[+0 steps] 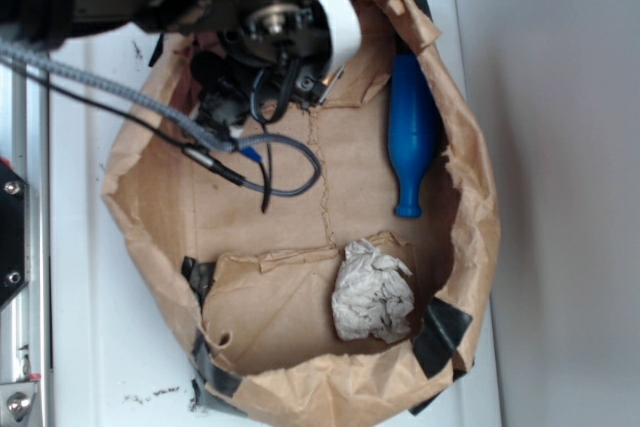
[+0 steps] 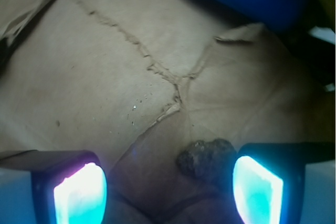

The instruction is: Grab the rock.

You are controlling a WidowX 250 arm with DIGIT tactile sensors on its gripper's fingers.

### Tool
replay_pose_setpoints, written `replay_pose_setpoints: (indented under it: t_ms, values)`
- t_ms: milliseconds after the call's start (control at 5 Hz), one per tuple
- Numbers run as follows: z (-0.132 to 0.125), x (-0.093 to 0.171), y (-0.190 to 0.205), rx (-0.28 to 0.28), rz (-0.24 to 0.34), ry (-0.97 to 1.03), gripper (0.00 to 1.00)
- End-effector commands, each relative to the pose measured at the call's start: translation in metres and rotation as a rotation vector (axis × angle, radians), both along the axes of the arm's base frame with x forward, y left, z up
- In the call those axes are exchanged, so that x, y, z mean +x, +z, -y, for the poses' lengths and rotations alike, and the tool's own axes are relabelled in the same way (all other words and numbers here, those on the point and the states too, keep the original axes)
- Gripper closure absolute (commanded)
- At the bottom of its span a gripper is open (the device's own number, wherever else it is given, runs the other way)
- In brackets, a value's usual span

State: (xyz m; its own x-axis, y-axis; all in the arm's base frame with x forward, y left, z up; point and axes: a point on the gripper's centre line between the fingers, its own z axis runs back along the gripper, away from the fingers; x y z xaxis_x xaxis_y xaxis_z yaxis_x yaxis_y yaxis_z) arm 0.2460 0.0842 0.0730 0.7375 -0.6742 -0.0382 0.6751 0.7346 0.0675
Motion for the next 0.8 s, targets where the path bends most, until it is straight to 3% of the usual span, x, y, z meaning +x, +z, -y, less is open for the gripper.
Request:
replay_pose_setpoints:
  t_ms: [0,600]
  values:
    - [-0.013,0.011,-0.004,-0.045,0.024,-0.132,0.00]
    - [-0.028,0.013,0.004,-0.042,0.028,-0.130,0.00]
